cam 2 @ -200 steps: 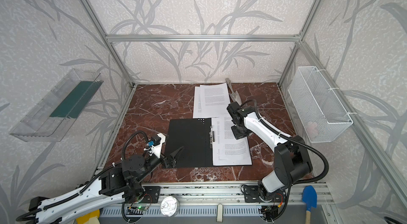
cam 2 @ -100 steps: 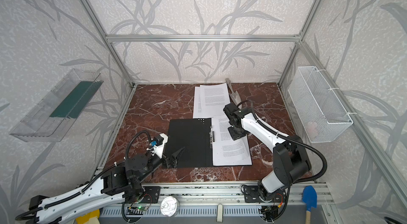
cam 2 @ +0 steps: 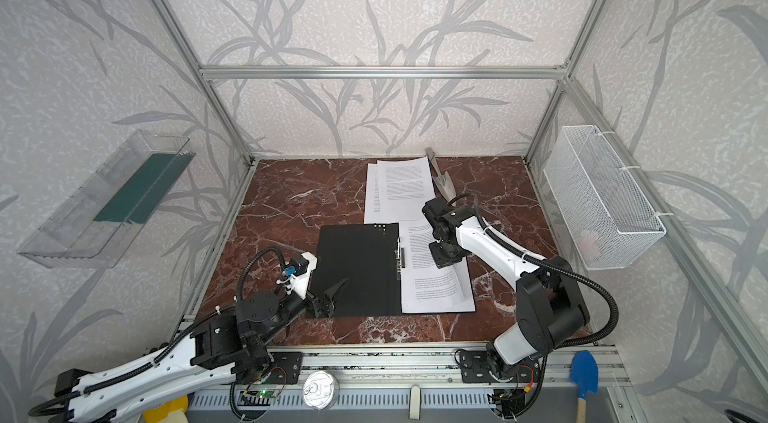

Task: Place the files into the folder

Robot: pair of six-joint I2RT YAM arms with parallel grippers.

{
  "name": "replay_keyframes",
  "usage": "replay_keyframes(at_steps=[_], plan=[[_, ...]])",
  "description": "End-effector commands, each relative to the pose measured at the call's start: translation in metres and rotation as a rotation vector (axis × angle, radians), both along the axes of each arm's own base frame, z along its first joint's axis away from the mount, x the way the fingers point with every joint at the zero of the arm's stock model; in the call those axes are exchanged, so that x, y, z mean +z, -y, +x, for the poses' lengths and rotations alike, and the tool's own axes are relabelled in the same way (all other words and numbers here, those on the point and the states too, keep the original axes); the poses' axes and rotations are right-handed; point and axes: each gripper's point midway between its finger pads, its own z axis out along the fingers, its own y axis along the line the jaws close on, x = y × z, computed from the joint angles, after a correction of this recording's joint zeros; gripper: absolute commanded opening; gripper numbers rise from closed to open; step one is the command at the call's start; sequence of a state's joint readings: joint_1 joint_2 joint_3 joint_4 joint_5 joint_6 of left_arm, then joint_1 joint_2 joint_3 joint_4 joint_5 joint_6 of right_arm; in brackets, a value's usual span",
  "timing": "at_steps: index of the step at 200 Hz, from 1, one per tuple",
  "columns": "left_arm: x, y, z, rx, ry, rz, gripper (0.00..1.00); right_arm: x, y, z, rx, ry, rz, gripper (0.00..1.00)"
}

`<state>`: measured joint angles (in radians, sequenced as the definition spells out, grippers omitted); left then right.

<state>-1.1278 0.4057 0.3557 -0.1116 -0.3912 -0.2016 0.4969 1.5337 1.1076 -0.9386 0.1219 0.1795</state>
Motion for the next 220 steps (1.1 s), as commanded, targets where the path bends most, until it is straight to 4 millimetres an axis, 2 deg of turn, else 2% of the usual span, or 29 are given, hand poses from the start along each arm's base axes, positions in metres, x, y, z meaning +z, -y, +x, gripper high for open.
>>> replay_keyframes(at_steps=[1,100,220], plan=[[0.002,0.001,0.001,0.000,0.015,-0.006,0.99,0.004,-0.002,-0.003,-0.010,0.012,0.025,0.00],[0.002,0.001,0.001,0.000,0.013,-0.005,0.99,0.007,-0.006,-0.008,-0.030,0.009,0.062,0.00],[0.002,0.001,0.001,0.000,0.011,-0.005,0.99,0.001,-0.009,-0.013,-0.024,-0.009,0.065,0.00]])
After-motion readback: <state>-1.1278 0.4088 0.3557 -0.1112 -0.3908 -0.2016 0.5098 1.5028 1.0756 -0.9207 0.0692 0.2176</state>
